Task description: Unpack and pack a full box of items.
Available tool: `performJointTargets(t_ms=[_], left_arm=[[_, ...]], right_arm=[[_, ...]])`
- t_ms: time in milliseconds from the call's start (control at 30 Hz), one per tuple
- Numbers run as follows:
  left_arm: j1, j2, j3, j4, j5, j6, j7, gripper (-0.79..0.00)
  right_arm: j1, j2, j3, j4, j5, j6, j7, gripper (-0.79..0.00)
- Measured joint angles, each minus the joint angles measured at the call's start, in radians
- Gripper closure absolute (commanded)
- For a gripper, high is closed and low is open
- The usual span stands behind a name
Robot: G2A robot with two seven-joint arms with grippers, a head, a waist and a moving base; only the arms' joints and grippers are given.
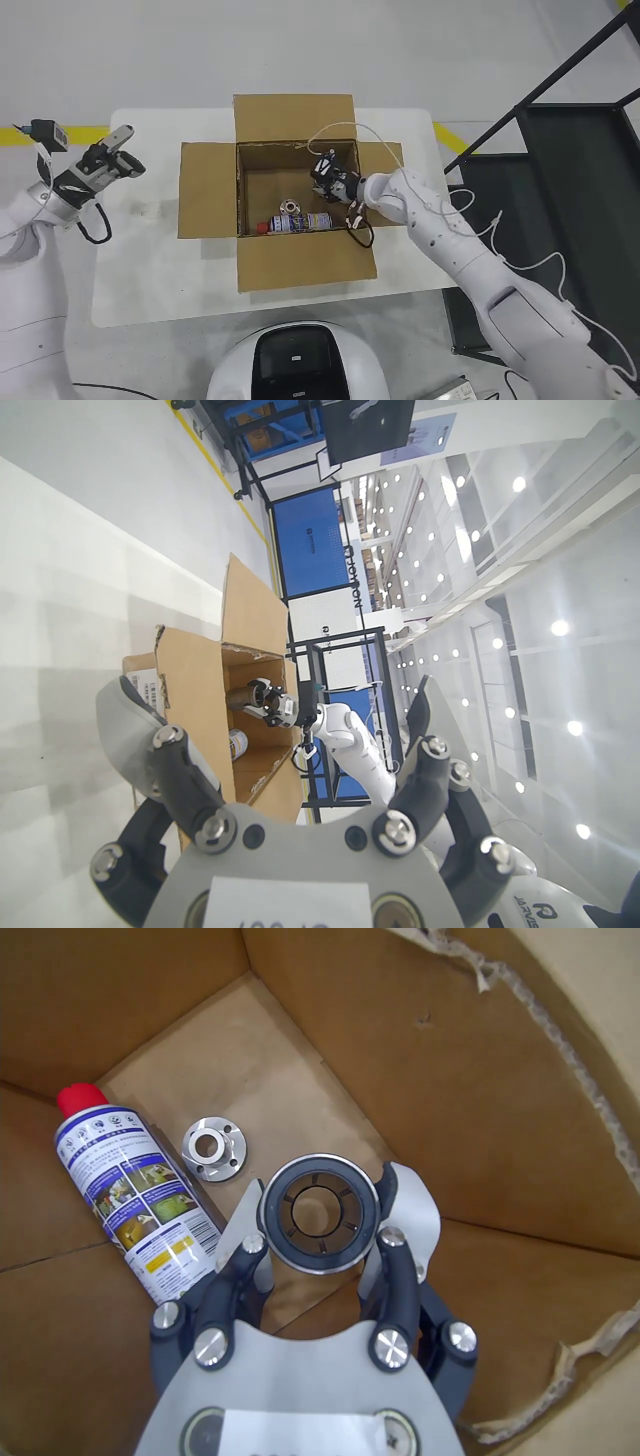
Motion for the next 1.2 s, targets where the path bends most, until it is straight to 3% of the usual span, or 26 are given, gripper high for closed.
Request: performJointTargets(t_ms=[200, 400, 600, 733, 933, 1200], left_arm=[[-0.064, 0.012, 0.051, 0.117, 0.085, -0.016, -0.007, -0.785], [-0.141, 0.015, 0.122, 0.269, 0.120, -0.060, -0.024, -0.785], [-0.204, 0.007, 0.198, 0.389, 0.064, -0.134, -0.066, -0.785], [-0.238, -0.003, 0.246, 0.442, -0.004, -0.166, -0.099, -0.785], [-0.285, -0.012, 0.292, 0.474, -0.092, -0.185, -0.145, -0.785], [-0.330, -0.023, 0.349, 0.432, -0.182, -0.188, -0.179, -0.785]], right_arm=[[0.004, 0.001, 0.027, -0.008, 0.024, -0.053, -0.049, -0.785], [-0.086, 0.058, 0.168, -0.178, 0.089, -0.165, -0.032, -0.785], [-0.275, 0.131, 0.380, -0.434, 0.268, -0.262, 0.119, -0.785], [-0.384, 0.159, 0.479, -0.539, 0.472, -0.256, 0.268, -0.785], [-0.378, 0.158, 0.475, -0.533, 0.447, -0.256, 0.253, -0.785], [-0.378, 0.159, 0.475, -0.533, 0.449, -0.256, 0.254, -0.785]])
